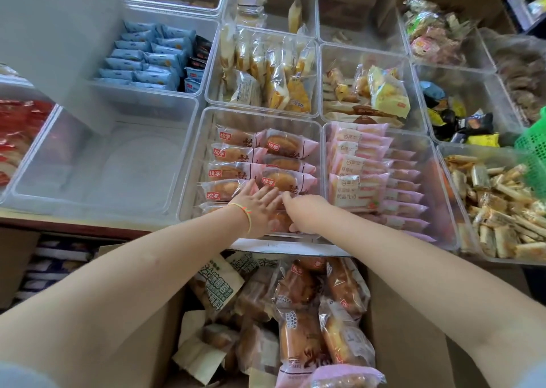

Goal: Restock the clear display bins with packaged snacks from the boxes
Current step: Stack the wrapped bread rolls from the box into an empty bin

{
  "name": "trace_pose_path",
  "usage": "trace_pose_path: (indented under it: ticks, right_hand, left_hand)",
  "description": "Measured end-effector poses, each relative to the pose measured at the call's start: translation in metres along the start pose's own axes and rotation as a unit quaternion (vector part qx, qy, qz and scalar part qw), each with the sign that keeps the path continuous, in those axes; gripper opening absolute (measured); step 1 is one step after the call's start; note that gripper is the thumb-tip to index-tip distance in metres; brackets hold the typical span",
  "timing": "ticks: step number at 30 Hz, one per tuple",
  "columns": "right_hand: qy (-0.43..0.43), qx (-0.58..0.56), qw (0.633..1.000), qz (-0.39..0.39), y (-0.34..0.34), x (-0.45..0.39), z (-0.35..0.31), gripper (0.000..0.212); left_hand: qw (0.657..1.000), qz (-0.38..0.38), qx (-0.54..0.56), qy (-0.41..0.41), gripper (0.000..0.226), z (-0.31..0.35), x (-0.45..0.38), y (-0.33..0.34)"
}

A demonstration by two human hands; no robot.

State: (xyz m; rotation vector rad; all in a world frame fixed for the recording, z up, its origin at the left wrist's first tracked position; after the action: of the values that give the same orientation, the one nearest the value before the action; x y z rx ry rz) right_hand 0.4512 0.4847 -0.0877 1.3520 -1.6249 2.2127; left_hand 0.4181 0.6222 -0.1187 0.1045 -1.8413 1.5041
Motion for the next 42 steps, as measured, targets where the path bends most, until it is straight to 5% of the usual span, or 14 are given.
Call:
trace_pose_path:
  ticks: [4, 6, 9, 11, 15, 26, 37, 42]
  right_hand:
    - [-0.011, 0.003, 0.999, -0.030, -0.006, -0.012, 0.000, 0.089]
    - [-0.007, 0.009, 0.999, -0.043, -0.014, -0.013, 0.002, 0.084]
    - [-0.010, 0.014, 0.998, 0.065, -0.035, -0.012, 0.011, 0.065]
    - [-0.007, 0.002, 0.987, 0.160, -0.042, -0.016, 0.017, 0.075]
    - [-0.010, -0.002, 0.989, 0.146, -0.033, -0.037, 0.021, 0.106]
    - [0.041, -0.124, 0.962, 0.239, -0.014, -0.110, 0.010, 0.094]
    - [0.037, -0.121, 0.977, 0.174, -0.025, -0.118, 0.014, 0.100]
    - [0.013, -0.228, 0.951, 0.208, -0.062, -0.068, 0.005, 0.061]
  left_hand:
    - [0.999, -0.044, 0.015, -0.011, 0.070, -0.004, -0.007, -0.006]
    - [1.000, -0.007, 0.013, 0.012, 0.068, -0.006, -0.007, -0.014]
    - [0.990, 0.123, 0.041, 0.047, 0.061, -0.025, 0.003, -0.027]
    - [0.984, 0.169, 0.053, 0.033, 0.069, -0.054, 0.010, -0.028]
    - [0.990, 0.133, 0.010, -0.049, 0.092, -0.110, 0.005, -0.008]
    - [0.972, 0.160, 0.123, -0.117, 0.075, -0.106, -0.043, 0.027]
    - [0.981, 0.106, 0.107, -0.126, 0.079, -0.108, -0.047, 0.018]
    - [0.964, 0.141, 0.184, -0.130, 0.060, -0.097, -0.011, -0.034]
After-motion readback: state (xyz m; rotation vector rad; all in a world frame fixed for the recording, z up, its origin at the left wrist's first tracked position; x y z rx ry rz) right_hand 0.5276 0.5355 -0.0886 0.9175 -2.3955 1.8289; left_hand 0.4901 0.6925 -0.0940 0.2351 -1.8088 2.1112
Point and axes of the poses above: each hand's wrist, its own x-axis away from the middle knuckle, its own y-axis out of the palm, z = x × y, the point moved 1 cm from there along -x, towards the middle knuckle, and after that the axes turned 1 degree about y, right-handed, at the moved point
